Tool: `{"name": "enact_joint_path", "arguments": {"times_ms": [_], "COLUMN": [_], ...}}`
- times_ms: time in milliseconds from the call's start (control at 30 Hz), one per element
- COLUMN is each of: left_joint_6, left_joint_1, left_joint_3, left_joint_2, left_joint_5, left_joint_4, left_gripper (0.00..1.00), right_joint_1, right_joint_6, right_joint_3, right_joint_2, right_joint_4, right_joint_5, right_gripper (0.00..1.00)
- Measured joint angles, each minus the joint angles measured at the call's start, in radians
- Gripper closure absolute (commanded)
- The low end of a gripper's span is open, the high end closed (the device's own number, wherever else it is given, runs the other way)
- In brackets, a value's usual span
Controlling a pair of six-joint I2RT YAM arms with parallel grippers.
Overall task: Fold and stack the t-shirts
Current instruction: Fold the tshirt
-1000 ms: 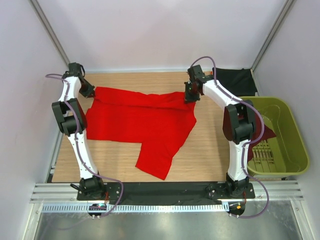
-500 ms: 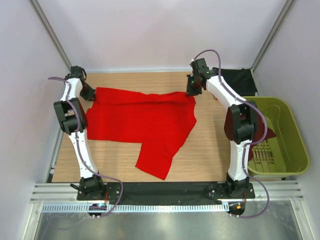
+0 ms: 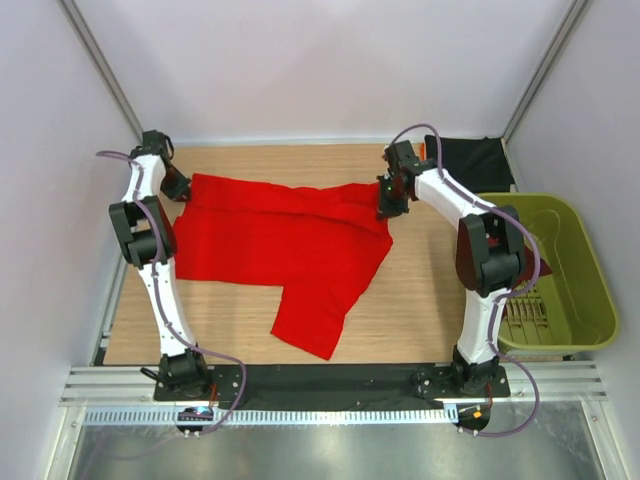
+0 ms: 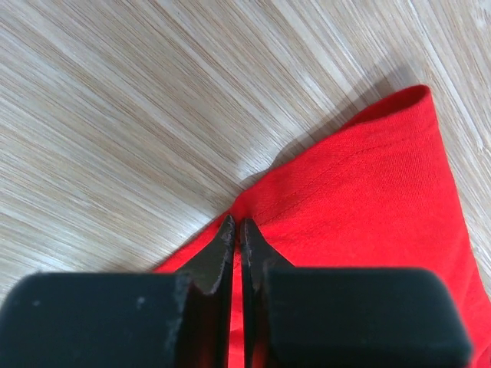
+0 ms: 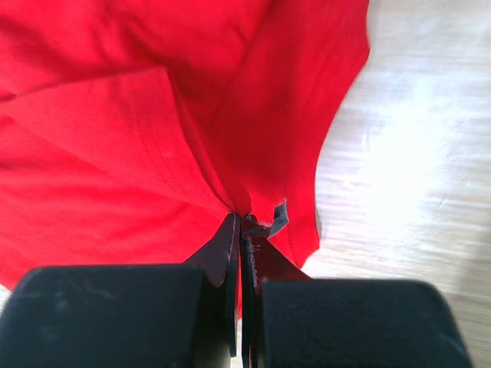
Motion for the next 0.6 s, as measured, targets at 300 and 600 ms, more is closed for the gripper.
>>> {"name": "enact_joint_path", "arguments": {"times_ms": [300, 600], "left_joint_6": [0.022, -0.021], "left_joint_1": [0.002, 0.002], "left_joint_3": [0.034, 0.022], "left_joint_2": [0.005, -0.016], "left_joint_5": [-0.013, 0.111], "left_joint_4": [-0.015, 0.105], "left_gripper": [0.67, 0.66], "right_joint_1": [-0.002, -0.040], "right_joint_6": [-0.003, 0.048], "right_joint_3": [-0.032, 0.284], "right_joint_2": [-0.002, 0.158], "right_joint_4": [0.010, 0.027], "right_joint_5": [-0.034, -0.007], "right_gripper": [0.49, 0.48]}}
